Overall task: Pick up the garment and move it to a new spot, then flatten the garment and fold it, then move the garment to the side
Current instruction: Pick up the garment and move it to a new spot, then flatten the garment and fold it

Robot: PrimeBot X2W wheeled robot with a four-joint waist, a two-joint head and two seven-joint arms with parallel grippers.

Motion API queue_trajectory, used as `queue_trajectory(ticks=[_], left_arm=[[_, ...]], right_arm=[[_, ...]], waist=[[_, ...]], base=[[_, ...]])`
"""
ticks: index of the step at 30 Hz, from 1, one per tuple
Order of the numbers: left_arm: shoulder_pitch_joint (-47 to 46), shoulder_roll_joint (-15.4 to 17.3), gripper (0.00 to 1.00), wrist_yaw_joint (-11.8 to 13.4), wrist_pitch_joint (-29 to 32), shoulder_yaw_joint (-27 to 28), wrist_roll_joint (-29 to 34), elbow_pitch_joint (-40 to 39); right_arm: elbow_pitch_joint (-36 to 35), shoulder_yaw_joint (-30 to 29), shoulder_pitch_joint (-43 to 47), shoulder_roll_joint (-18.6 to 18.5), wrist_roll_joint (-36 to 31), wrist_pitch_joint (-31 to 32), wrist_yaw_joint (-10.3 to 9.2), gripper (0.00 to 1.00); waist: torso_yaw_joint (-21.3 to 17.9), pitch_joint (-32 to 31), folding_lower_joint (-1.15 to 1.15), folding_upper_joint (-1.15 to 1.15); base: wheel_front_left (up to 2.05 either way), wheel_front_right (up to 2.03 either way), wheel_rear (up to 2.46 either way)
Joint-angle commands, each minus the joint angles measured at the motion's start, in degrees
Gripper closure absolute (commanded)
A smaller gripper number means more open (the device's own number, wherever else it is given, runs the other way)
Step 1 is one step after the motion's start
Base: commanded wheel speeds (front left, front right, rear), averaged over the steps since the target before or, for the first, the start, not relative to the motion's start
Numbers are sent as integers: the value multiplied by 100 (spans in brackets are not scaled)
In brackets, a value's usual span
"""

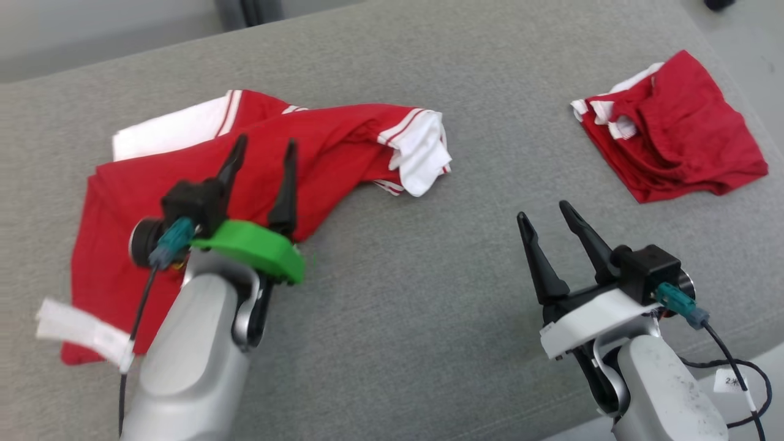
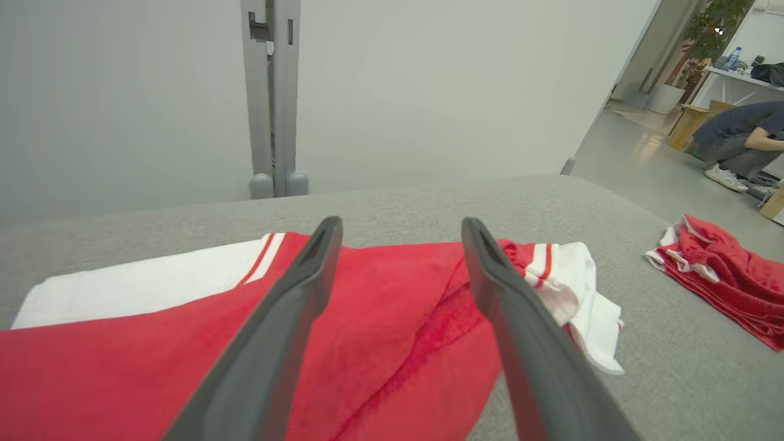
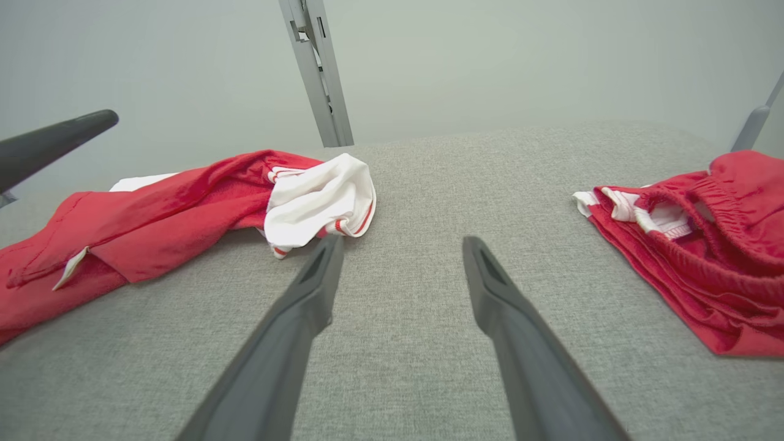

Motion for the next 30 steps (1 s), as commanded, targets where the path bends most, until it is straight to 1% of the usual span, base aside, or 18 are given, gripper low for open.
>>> queue_trajectory(ticks=[1, 7, 10, 16, 18, 23, 27, 30], left_arm=[[246, 22, 0, 31, -2, 158, 79, -101], [1263, -38, 0, 63, -2, 985, 322, -501], [1855, -70, 0, 15, -2, 1393, 330, -730], [2693, -113, 0, -73, -2, 1842, 515, -1044], [2866, -119, 0, -93, -2, 1911, 564, -1093], [3018, -124, 0, -96, -2, 1866, 335, -1117], [2835, -120, 0, -118, -2, 1708, 42, -1135], [2594, -121, 0, -136, -2, 1452, -139, -1039]], right_arm=[[41, -31, 137, -19, -62, -2, -9, 0], [181, -148, 383, -21, -151, -2, -9, 0], [248, -163, 529, -19, -176, -2, -9, 0], [347, -296, 745, -21, -215, -2, -9, 0], [360, -325, 767, -20, -223, -2, -9, 0], [347, -347, 822, -20, -227, -1, -9, 0], [317, -347, 749, -20, -225, -1, -9, 0], [257, -335, 631, -20, -238, -1, -9, 0]], waist=[[402, -342, 0, 0], [755, -702, 0, 0], [889, -849, 0, 0], [1054, -957, 0, 0], [1079, -966, 0, 0], [1097, -957, 0, 0], [1086, -863, 0, 0], [1068, -683, 0, 0]], base=[[0, 0, 0], [0, 0, 0], [0, 0, 0], [0, 0, 0], [0, 0, 0], [0, 0, 0], [0, 0, 0], [0, 0, 0]])
